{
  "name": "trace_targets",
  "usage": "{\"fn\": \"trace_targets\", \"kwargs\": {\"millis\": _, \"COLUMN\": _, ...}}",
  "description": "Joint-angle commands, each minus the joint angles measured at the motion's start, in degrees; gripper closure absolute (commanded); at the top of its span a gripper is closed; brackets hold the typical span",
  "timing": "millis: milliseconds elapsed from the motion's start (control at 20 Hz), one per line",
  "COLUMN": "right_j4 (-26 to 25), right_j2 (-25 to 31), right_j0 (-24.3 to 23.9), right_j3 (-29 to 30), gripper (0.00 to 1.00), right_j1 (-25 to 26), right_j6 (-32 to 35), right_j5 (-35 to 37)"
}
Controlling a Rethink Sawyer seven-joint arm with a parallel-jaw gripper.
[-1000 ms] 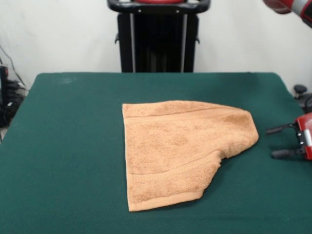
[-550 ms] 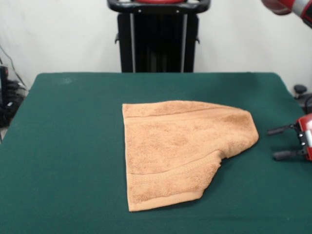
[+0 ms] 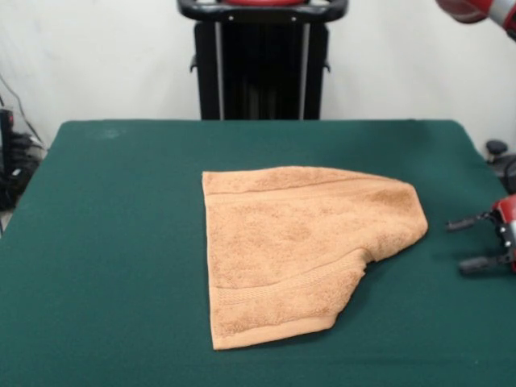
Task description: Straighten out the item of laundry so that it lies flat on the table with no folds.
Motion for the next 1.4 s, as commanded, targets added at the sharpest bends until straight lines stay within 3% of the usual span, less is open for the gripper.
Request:
{"fn": "trace_targets", "kwargs": {"millis": 50, "right_j4": -7.16, "right_j2": 4.85, "right_j0": 2.81, "right_j3": 18.33, "gripper": 0.00, "right_j1": 7.09, "right_j6": 26.02, "right_j5": -19.23}}
{"fn": "trace_targets", "kwargs": {"millis": 250, "right_j4": -11.97, "right_j2": 7.14, "right_j0": 4.07, "right_j3": 22.12, "gripper": 0.00, "right_j1": 6.23, "right_j6": 41.21, "right_j5": -16.79}}
{"fn": "trace_targets", "kwargs": {"millis": 450, "right_j4": -14.09, "right_j2": 8.49, "right_j0": 5.90, "right_j3": 29.69, "gripper": 0.00, "right_j1": 3.59, "right_j6": 47.49, "right_j5": -22.35}}
{"fn": "trace_targets", "kwargs": {"millis": 550, "right_j4": -13.71, "right_j2": 8.62, "right_j0": 6.48, "right_j3": 33.05, "gripper": 0.00, "right_j1": 2.35, "right_j6": 46.26, "right_j5": -25.00}}
{"fn": "trace_targets", "kwargs": {"millis": 700, "right_j4": -10.59, "right_j2": 8.78, "right_j0": 6.80, "right_j3": 36.85, "gripper": 0.00, "right_j1": 0.38, "right_j6": 38.59, "right_j5": -25.88}}
{"fn": "trace_targets", "kwargs": {"millis": 1400, "right_j4": -6.56, "right_j2": 9.98, "right_j0": 9.33, "right_j3": 48.46, "gripper": 0.00, "right_j1": -5.19, "right_j6": 31.36, "right_j5": -33.63}}
